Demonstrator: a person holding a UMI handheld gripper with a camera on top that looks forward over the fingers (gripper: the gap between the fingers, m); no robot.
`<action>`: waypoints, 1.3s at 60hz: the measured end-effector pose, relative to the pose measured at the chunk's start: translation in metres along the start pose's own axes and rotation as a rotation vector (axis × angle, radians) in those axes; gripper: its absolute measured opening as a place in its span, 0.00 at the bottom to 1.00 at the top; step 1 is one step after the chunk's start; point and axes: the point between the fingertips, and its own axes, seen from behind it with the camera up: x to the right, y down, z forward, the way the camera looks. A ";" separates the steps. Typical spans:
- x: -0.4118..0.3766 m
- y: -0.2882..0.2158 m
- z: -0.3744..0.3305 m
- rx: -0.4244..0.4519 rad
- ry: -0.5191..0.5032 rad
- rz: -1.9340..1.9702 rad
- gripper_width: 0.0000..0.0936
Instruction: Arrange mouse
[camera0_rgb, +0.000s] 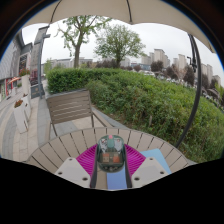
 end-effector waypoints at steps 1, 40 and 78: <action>0.011 0.003 0.004 -0.003 0.012 0.000 0.43; 0.123 0.105 -0.016 -0.181 -0.001 0.070 0.90; 0.107 0.131 -0.307 -0.295 -0.040 -0.025 0.90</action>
